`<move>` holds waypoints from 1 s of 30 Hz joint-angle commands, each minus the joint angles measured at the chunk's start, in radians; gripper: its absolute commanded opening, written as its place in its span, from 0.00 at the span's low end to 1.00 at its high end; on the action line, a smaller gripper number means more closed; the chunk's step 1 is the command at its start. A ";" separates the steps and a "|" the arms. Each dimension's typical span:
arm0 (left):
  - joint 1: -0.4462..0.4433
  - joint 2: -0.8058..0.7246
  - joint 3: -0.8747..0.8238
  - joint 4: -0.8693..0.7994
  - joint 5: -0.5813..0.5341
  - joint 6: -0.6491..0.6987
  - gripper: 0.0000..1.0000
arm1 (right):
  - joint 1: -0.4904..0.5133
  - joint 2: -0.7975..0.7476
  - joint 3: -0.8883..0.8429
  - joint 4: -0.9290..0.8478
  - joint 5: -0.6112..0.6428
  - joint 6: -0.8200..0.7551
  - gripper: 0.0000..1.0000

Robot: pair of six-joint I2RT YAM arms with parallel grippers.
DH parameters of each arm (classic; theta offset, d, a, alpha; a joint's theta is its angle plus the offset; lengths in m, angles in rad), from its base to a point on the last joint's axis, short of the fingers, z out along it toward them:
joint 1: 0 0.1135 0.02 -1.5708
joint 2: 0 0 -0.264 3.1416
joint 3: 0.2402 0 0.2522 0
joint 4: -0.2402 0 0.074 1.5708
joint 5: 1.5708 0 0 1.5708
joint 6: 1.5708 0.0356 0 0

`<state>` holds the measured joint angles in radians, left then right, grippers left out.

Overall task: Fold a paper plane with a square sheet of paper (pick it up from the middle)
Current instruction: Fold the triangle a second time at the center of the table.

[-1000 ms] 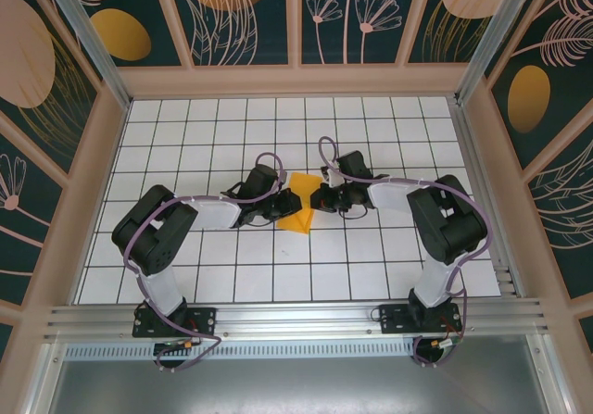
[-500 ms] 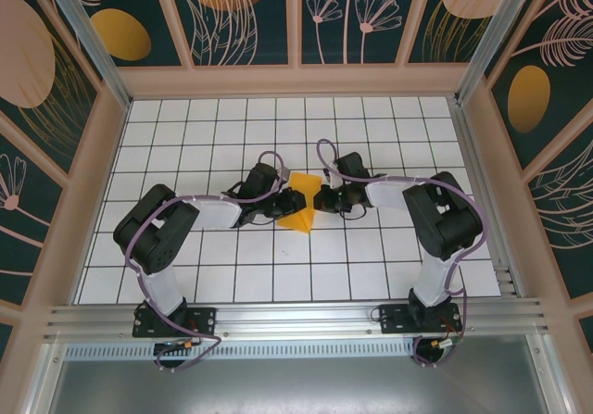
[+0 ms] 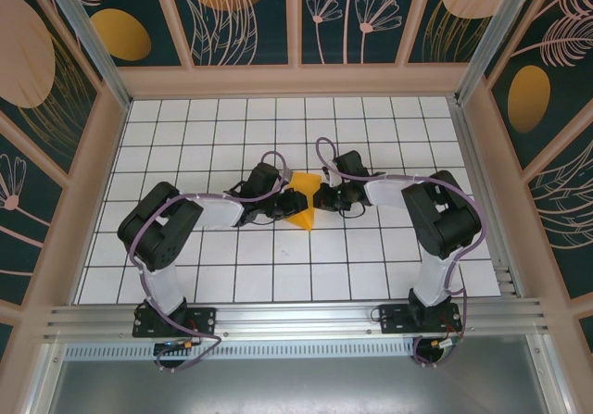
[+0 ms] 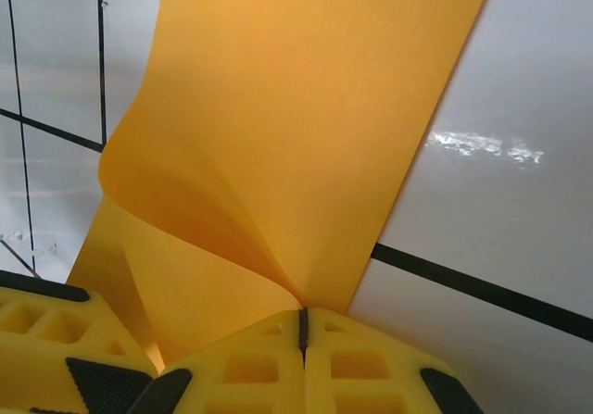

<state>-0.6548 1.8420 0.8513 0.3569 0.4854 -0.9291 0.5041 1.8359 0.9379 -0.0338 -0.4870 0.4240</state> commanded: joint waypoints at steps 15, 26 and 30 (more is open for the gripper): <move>0.006 0.051 0.024 -0.001 0.020 0.019 0.21 | 0.008 0.039 0.037 -0.025 0.011 -0.022 0.04; 0.006 0.060 0.030 -0.027 0.002 0.025 0.21 | 0.008 0.040 0.039 -0.038 0.033 -0.020 0.05; 0.005 0.062 0.031 -0.042 -0.010 0.029 0.21 | 0.008 0.041 0.043 -0.037 0.034 -0.019 0.05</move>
<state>-0.6544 1.8816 0.8608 0.3431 0.4881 -0.9241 0.5060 1.8530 0.9573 -0.0422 -0.4763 0.4236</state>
